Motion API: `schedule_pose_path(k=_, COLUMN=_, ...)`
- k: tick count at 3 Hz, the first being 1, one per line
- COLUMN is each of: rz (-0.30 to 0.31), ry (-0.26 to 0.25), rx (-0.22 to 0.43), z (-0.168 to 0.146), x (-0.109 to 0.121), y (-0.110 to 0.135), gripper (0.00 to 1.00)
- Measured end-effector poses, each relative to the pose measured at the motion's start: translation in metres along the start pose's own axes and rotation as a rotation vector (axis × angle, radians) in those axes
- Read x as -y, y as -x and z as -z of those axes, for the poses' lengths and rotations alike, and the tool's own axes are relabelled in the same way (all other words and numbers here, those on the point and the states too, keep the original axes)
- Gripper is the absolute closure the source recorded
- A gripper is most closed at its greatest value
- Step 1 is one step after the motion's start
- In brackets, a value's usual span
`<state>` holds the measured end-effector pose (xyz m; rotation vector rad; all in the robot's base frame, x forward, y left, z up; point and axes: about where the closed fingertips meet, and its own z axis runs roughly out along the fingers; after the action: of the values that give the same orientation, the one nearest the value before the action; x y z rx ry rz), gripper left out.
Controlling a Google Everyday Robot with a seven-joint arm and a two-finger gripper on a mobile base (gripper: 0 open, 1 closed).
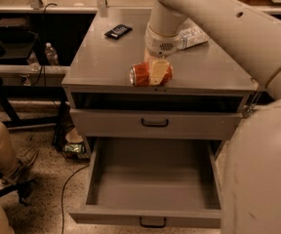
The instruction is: Place coke can into middle drawer
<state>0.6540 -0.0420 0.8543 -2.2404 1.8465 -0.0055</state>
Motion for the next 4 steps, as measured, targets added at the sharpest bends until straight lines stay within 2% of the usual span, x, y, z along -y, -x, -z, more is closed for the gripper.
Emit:
schedule_pose_path(k=1, rz=-0.057, ry=-0.043, rx=0.009, z=0.038, x=-0.028, y=-0.017, gripper=0.96)
schedule_pose_path(k=2, rz=-0.179, ry=-0.086, rx=0.030, z=0.079, x=-0.076, y=-0.039, gripper=1.00)
schedule_pose_path(k=3, rz=-0.188, ry=-0.077, rx=0.030, z=0.073, x=-0.079, y=-0.041, gripper=1.00)
schedule_pose_path(k=4, rz=-0.242, ry=-0.016, rx=0.039, z=0.039, x=-0.106, y=-0.052, gripper=1.00)
